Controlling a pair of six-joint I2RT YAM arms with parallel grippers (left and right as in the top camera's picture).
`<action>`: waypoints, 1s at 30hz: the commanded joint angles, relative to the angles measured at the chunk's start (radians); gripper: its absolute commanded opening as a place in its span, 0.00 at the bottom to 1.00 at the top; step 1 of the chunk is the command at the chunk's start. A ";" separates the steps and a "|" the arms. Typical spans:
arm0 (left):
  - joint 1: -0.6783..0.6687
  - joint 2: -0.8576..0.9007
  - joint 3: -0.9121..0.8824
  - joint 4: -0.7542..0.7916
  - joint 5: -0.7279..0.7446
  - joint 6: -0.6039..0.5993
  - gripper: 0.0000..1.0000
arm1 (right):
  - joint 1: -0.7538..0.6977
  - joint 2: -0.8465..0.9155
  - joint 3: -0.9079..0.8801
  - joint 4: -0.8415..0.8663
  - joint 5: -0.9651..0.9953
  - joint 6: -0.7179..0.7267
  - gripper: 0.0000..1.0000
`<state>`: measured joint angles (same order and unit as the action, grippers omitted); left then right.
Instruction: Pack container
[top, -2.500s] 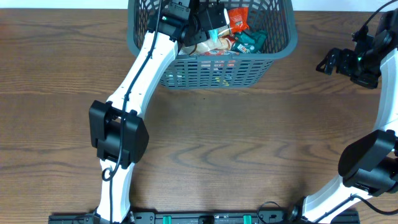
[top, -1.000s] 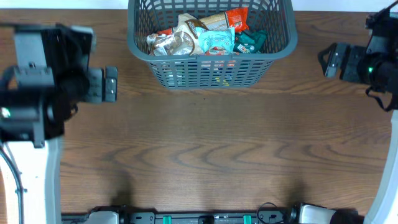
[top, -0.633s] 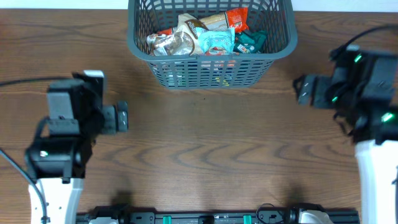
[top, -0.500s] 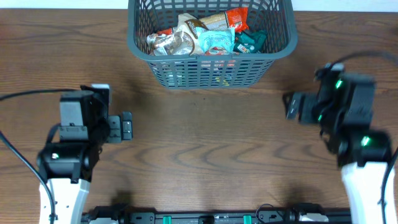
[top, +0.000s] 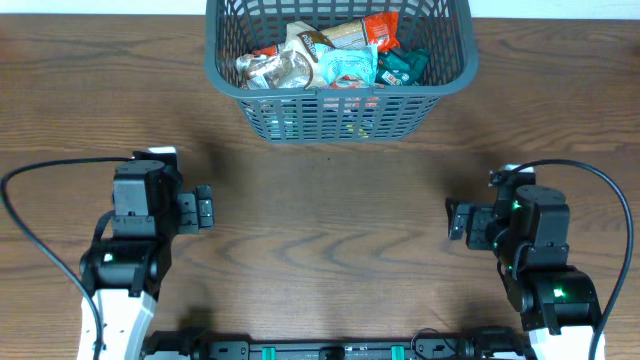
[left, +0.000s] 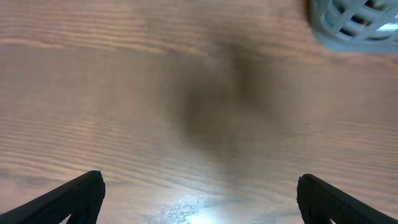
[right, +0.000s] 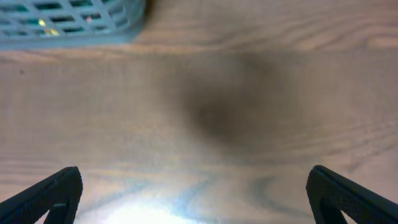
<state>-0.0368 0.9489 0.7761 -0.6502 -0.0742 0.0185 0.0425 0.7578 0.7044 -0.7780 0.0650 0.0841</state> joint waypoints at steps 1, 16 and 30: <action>-0.004 0.035 -0.001 0.001 -0.028 -0.013 0.99 | 0.010 -0.003 -0.006 -0.021 0.017 0.016 0.99; -0.004 0.136 -0.001 0.001 -0.028 -0.013 0.99 | 0.010 -0.003 -0.006 -0.049 0.017 0.016 0.99; -0.004 0.136 -0.001 0.001 -0.028 -0.013 0.99 | 0.011 -0.316 -0.110 0.001 -0.022 -0.056 0.99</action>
<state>-0.0368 1.0813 0.7761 -0.6491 -0.0864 0.0185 0.0437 0.5488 0.6552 -0.7864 0.0834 0.0650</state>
